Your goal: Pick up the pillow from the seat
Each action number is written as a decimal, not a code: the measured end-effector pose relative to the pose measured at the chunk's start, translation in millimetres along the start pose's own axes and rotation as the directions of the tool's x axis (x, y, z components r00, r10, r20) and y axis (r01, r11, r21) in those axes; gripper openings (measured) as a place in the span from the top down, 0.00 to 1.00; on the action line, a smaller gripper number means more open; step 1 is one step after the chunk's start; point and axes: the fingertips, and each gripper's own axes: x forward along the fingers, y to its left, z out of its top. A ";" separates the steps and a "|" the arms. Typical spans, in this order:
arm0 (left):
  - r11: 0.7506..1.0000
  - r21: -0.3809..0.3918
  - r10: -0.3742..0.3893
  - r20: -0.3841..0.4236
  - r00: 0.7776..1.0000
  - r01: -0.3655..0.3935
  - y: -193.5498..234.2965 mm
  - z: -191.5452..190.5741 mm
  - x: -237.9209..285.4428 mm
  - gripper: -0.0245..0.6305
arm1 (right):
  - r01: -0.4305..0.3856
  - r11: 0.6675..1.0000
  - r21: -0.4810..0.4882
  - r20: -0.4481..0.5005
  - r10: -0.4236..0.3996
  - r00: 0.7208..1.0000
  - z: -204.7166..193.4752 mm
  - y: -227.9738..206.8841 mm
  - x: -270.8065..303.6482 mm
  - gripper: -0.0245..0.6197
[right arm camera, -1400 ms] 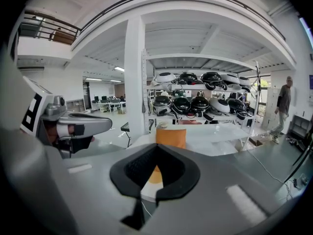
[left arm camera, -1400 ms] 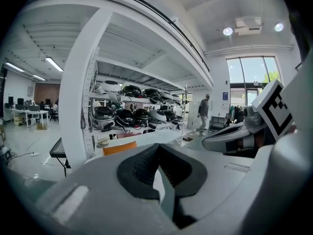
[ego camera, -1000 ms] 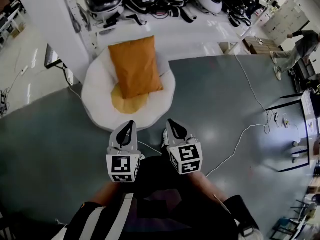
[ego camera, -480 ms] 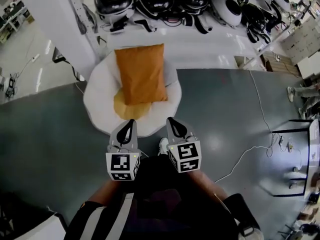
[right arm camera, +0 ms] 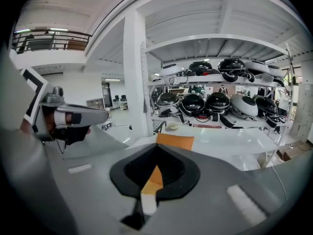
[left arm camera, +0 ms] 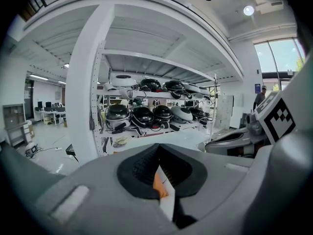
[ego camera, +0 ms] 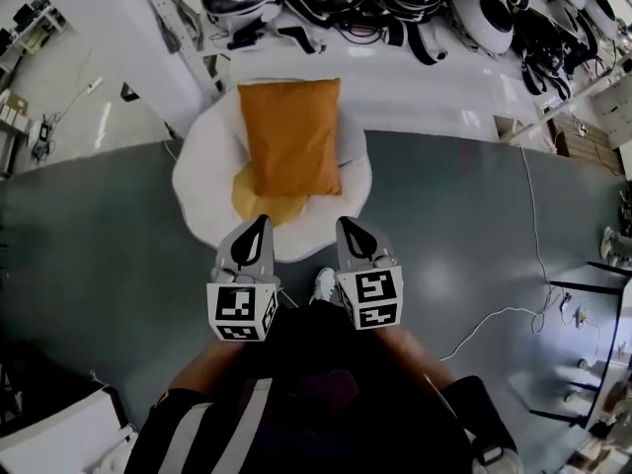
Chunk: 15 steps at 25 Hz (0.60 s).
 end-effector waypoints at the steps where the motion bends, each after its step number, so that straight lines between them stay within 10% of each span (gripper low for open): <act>1: 1.000 0.001 0.007 0.002 1.000 -0.007 -1.2 2.1 4.4 0.96 | -0.004 1.000 -0.001 -0.001 0.004 1.000 0.8 -4.9 2.8 0.96; 15: 0.998 -0.036 0.048 -0.044 0.998 -0.050 11.3 -12.0 37.9 0.96 | -0.013 1.000 0.001 -0.053 0.013 0.998 -10.8 -26.3 40.3 0.96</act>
